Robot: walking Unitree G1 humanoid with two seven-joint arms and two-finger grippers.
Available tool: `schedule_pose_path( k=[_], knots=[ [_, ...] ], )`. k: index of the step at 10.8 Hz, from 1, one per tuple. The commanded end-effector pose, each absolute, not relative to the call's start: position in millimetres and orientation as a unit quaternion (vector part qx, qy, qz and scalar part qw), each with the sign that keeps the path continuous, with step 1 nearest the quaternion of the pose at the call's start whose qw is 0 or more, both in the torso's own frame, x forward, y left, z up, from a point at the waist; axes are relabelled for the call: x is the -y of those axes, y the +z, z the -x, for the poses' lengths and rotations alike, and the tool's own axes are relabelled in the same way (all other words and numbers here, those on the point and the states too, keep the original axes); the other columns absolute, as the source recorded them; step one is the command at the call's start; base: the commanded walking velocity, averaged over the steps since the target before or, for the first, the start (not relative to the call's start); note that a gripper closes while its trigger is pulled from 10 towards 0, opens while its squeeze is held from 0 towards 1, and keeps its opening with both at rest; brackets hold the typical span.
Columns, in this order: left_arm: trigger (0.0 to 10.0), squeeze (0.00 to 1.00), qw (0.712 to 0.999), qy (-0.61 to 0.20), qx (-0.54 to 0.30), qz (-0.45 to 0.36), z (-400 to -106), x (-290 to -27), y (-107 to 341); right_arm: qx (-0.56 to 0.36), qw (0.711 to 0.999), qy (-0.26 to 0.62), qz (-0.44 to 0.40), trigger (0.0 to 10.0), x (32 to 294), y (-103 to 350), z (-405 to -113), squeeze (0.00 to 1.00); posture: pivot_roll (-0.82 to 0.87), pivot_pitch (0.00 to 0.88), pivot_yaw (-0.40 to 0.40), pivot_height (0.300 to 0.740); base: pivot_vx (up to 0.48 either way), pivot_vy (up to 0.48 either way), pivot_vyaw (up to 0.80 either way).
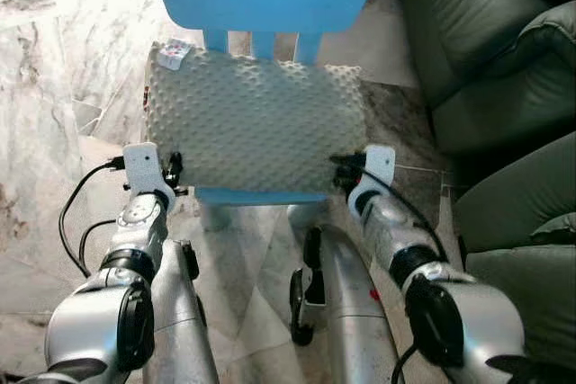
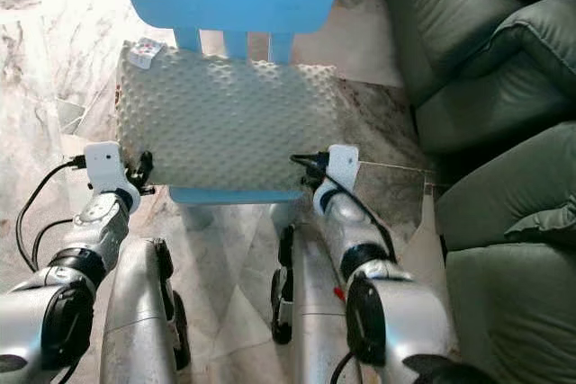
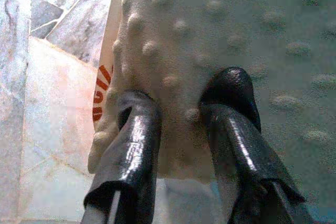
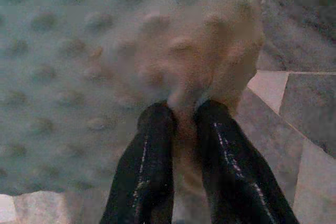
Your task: Move the pillow to the sofa
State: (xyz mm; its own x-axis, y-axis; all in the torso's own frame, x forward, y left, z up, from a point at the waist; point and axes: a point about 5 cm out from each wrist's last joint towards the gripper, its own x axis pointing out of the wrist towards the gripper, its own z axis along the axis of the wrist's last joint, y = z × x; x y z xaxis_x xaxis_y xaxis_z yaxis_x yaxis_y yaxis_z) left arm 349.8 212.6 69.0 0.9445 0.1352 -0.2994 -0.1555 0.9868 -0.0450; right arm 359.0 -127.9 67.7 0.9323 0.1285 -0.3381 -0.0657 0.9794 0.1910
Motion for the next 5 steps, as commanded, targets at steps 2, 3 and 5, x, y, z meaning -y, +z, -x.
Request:
schedule_pose_path(
  k=[2,3,5],
  knots=[
    [0.0,0.0,0.98,0.071,-0.182,0.025,-344,-211,57,-0.194,0.975,0.064,-0.083,0.0,131,63,-356,0.0,0.06,0.261,-0.138,0.554,0.0,0.0,0.0],
    [0.0,0.0,0.98,0.068,-0.184,0.016,-346,-209,59,-0.197,0.975,0.078,-0.072,0.0,131,63,-357,0.0,0.05,0.236,-0.138,0.554,0.0,0.0,0.0],
    [0.0,0.0,0.985,0.061,-0.161,0.005,-358,-205,76,-0.198,0.973,0.107,-0.046,0.0,130,66,-358,0.0,0.05,0.135,-0.131,0.554,0.0,0.0,0.0]
  ],
)
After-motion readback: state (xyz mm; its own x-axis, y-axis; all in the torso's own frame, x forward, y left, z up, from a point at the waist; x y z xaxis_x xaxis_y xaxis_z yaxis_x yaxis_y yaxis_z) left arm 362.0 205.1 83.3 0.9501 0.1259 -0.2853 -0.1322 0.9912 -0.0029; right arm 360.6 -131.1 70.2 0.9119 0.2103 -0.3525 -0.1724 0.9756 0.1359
